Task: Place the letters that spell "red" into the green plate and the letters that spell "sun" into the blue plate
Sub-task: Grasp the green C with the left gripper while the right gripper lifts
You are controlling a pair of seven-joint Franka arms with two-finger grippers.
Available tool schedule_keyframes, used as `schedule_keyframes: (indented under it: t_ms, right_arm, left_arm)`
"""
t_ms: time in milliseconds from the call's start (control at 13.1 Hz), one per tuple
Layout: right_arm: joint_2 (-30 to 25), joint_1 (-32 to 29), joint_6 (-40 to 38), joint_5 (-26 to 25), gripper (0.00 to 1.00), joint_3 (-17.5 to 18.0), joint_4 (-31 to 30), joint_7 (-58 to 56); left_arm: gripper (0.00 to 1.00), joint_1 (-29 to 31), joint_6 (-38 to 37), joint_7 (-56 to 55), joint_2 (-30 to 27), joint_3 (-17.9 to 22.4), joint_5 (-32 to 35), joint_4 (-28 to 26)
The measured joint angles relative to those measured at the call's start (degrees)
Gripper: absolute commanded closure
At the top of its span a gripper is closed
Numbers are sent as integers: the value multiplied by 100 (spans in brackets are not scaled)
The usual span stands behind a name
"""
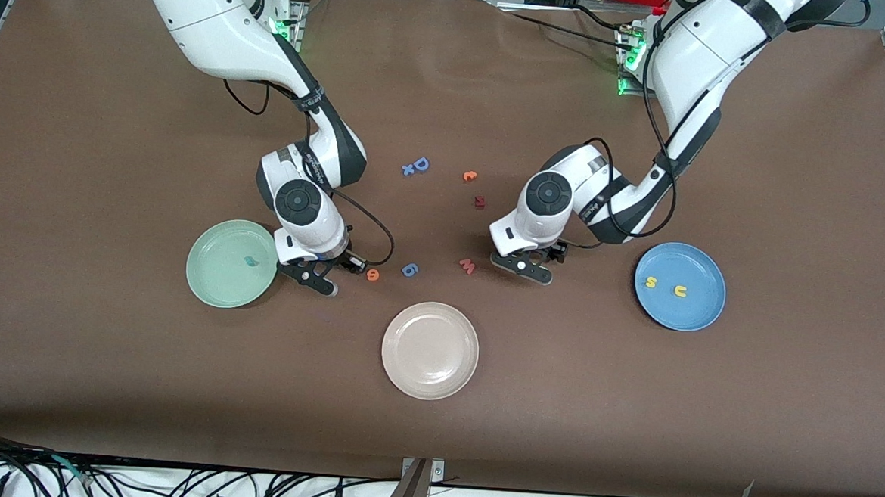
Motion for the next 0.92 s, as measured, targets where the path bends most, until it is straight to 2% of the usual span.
schedule_keyframes:
  t_ms: [229, 382, 534, 687, 840, 916]
  right_arm:
    - [0, 0, -1, 0, 72, 0, 3, 0]
    - [0, 0, -1, 0, 74, 0, 4, 0]
    - [0, 0, -3, 0, 76, 0, 4, 0]
    - [0, 0, -3, 0, 78, 0, 4, 0]
    - [0, 0, -3, 0, 80, 0, 4, 0]
    - [0, 0, -3, 0, 81, 0, 4, 0]
  left_arm:
    - [0, -47, 7, -99, 28, -6, 4, 0]
    - [8, -50, 64, -109, 62, -6, 4, 0]
    - [30, -51, 141, -112, 94, -6, 4, 0]
    - [58, -51, 170, -116, 102, -7, 4, 1]
    - [81, -51, 193, -142, 98, -28, 4, 25]
    - [89, -46, 192, -160, 88, -28, 4, 33]
